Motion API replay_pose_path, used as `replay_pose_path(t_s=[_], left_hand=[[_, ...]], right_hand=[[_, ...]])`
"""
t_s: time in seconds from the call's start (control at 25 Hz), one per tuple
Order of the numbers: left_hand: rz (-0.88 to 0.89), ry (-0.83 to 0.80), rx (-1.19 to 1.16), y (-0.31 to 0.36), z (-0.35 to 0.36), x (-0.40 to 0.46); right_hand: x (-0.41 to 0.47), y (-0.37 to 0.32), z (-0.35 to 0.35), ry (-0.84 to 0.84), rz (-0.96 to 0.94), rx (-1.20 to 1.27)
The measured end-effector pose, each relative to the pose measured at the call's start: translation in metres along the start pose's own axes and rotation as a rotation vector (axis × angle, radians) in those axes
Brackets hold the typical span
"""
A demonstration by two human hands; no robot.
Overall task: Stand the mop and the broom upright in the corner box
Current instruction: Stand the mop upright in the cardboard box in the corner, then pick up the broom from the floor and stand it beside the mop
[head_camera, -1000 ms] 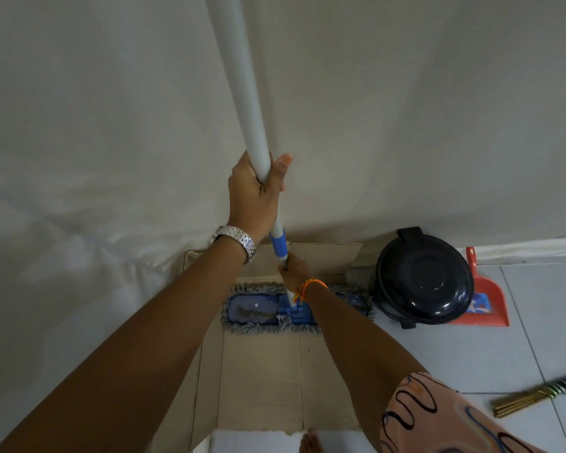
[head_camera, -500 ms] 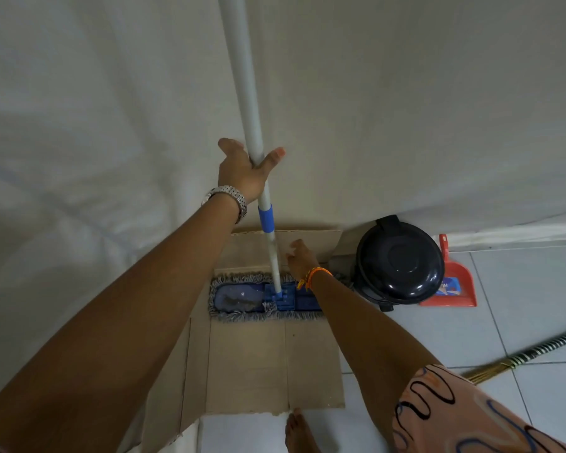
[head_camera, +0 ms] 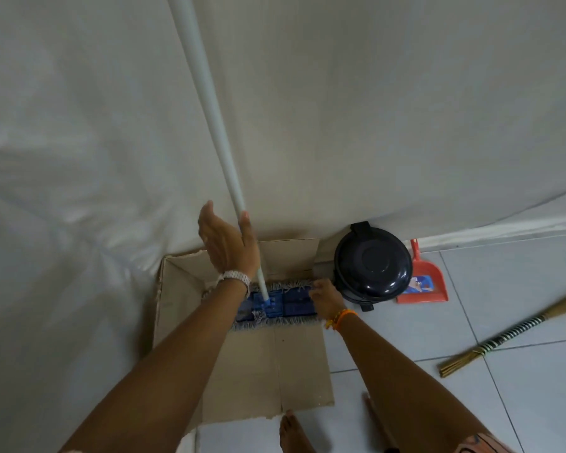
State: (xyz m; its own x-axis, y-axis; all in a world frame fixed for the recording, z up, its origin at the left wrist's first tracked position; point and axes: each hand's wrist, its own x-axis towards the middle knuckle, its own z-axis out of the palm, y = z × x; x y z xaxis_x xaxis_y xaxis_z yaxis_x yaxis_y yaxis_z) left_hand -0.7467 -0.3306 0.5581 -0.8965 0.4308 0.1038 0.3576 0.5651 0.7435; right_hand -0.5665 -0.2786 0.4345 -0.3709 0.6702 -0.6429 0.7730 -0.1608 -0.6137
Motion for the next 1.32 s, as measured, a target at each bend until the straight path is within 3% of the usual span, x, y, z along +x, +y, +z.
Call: replay_pose_path(t_s=[0.12,0.24,0.36,0.48,0.68,0.92,1.12,1.32], left_hand=[[-0.074,-0.208,0.099,-0.020,0.006,-0.076],[-0.097,-0.589,0.296,-0.036,0.014,-0.159],[0.012,-0.987,0.537,-0.037,0.026,-0.239],[0.019,-1.190,0.583,-0.022,0.045,-0.307],[0.016,-1.227,0.579,0.053,0.103,-0.409],[-0.015,-1.261,0.508,0.166,0.185,-0.541],[-0.128,-1.310,0.479,0.209,0.233,-0.594],[-0.256,-1.266,0.466,0.235,0.305,-0.608]], right_hand=[[-0.045,0.041,-0.025,0.015,0.008,-0.015],[-0.097,0.099,-0.052,0.085,0.100,0.055],[-0.153,0.189,-0.088,0.135,0.217,0.066],[-0.207,0.290,-0.134,0.196,0.370,0.101],[-0.295,0.448,-0.219,0.248,0.565,0.182],[-0.374,0.563,-0.341,0.317,0.594,0.258],[-0.376,0.604,-0.415,0.346,0.607,0.271],[-0.316,0.624,-0.497,0.297,0.584,0.244]])
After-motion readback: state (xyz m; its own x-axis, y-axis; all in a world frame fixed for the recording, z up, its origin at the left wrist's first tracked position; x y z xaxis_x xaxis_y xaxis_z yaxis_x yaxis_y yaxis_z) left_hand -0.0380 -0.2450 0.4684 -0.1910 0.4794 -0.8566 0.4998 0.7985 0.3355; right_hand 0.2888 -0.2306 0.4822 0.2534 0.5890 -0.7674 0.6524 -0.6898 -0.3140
